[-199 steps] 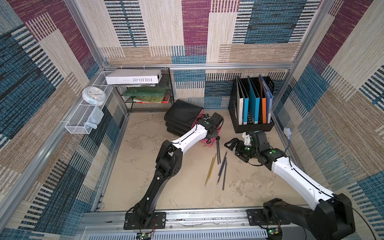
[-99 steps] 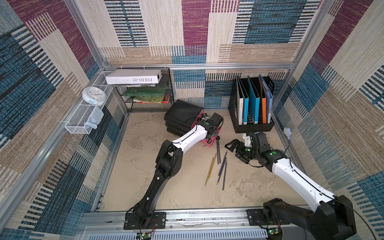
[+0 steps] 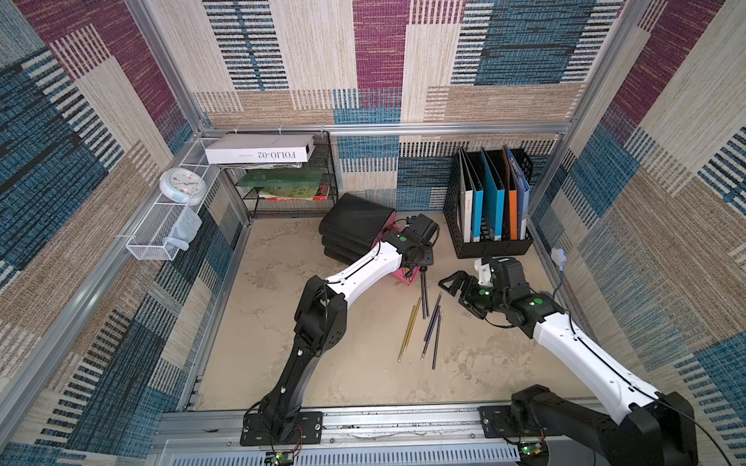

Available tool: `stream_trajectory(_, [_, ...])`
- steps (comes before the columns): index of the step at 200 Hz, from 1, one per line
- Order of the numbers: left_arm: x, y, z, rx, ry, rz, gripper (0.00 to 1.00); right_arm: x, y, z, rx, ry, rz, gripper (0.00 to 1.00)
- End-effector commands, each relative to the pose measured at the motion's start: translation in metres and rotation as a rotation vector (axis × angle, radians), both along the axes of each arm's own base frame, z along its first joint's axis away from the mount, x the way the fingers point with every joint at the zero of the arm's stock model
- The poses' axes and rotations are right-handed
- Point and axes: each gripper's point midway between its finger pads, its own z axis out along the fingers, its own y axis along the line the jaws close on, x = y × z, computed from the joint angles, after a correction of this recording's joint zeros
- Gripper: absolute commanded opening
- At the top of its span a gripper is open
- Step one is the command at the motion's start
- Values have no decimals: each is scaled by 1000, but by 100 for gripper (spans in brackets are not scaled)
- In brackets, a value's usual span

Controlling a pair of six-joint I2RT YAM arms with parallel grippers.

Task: Please place the pencils in the drawer according to their color
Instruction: Pick up the pencil from the center of the board.

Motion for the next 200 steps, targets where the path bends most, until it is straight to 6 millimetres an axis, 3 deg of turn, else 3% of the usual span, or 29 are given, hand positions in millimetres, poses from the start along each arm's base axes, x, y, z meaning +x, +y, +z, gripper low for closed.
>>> stream_trajectory(1, [-21,-11,26,-37,-21,-92,52,-4,0,1,11,-6,-1,100])
stream_trajectory(23, [-40,-3,51,-52,-28,-103,53,-8,1,4,38,-16,3,99])
stream_trajectory(60, [-62,33,92,-30,-61,-56,53,-16,4,0,66,8,21,99])
stream_trajectory(94, [-83,62,112,26,-74,-62,53,-24,4,-6,69,33,36,99])
stream_trajectory(126, [-109,80,88,75,3,-103,53,-26,3,-14,53,55,34,99])
stream_trajectory(166, [-147,96,34,135,150,-174,52,-23,-5,-15,15,58,-9,99])
stream_trajectory(200, [-170,96,-8,202,211,-246,52,-16,-9,-5,2,64,-50,99])
